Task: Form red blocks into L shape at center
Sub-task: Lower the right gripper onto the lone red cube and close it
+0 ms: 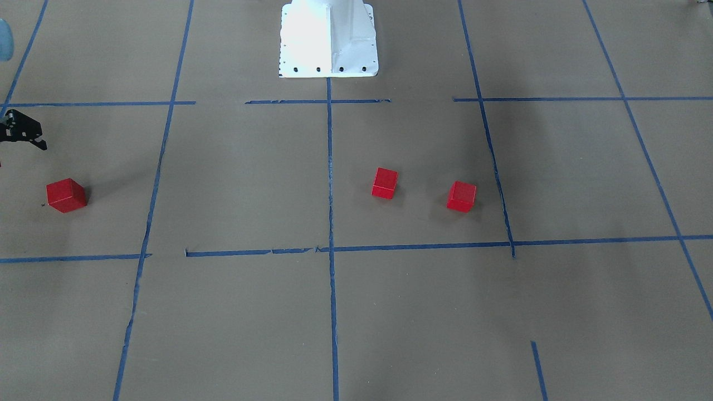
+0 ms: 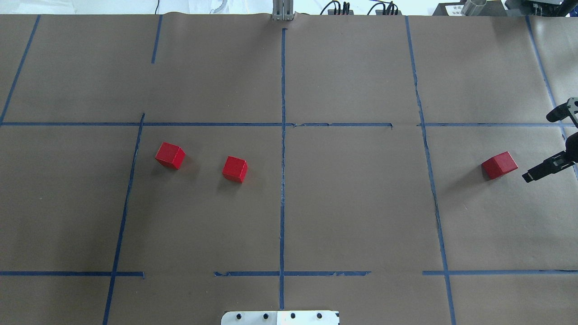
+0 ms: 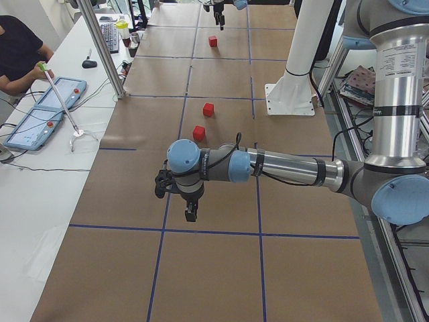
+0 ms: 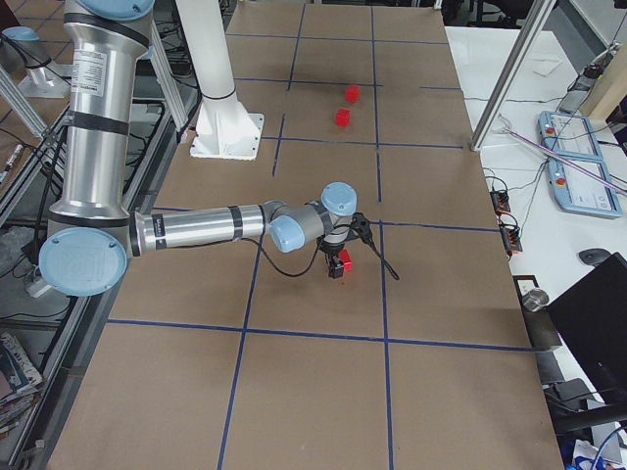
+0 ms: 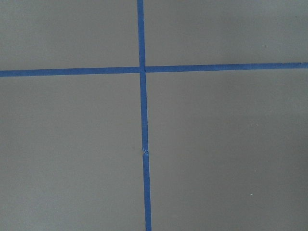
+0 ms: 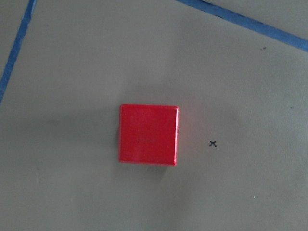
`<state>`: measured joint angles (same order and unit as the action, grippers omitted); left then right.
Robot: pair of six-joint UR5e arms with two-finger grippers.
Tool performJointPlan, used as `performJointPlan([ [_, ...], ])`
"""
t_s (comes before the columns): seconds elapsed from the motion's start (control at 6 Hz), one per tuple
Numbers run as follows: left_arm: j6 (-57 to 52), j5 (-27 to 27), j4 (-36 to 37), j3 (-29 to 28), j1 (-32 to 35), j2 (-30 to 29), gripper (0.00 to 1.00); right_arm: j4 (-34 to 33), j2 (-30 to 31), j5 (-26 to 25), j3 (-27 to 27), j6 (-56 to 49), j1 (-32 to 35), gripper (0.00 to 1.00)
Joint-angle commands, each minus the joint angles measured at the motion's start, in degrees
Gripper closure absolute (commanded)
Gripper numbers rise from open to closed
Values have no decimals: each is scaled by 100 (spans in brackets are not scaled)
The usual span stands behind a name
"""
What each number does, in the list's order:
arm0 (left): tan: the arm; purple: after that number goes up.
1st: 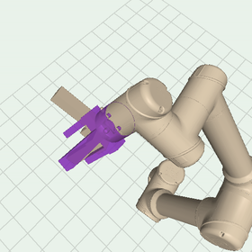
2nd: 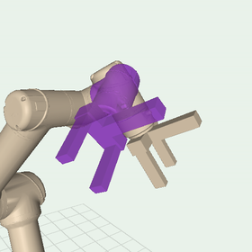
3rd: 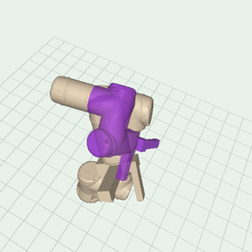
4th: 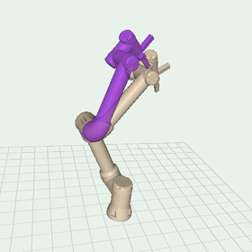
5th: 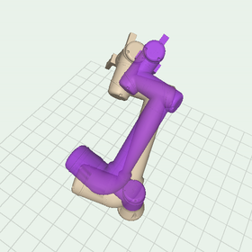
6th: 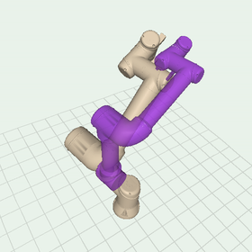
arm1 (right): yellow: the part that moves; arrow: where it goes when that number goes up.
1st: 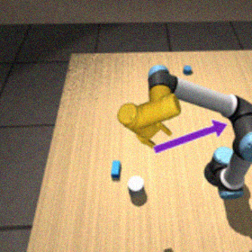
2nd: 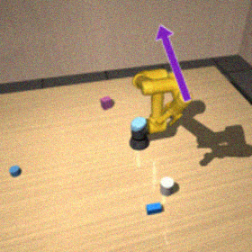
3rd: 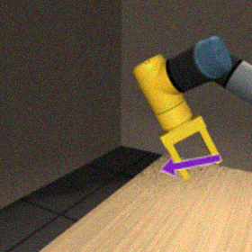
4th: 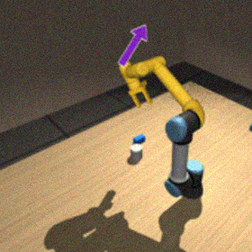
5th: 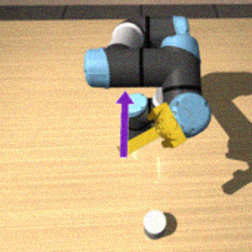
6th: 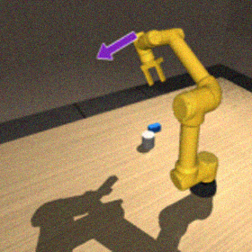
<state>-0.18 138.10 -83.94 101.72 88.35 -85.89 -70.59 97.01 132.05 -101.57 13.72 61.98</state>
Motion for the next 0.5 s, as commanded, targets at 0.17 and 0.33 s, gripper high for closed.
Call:
performJointPlan([
  [0.17,0,6,0,14,6,20,0,124,-314,-188,259,631,-387,1],
  [0.33,0,6,0,49,6,20,0,116,-358,-345,295,632,-467,1],
])
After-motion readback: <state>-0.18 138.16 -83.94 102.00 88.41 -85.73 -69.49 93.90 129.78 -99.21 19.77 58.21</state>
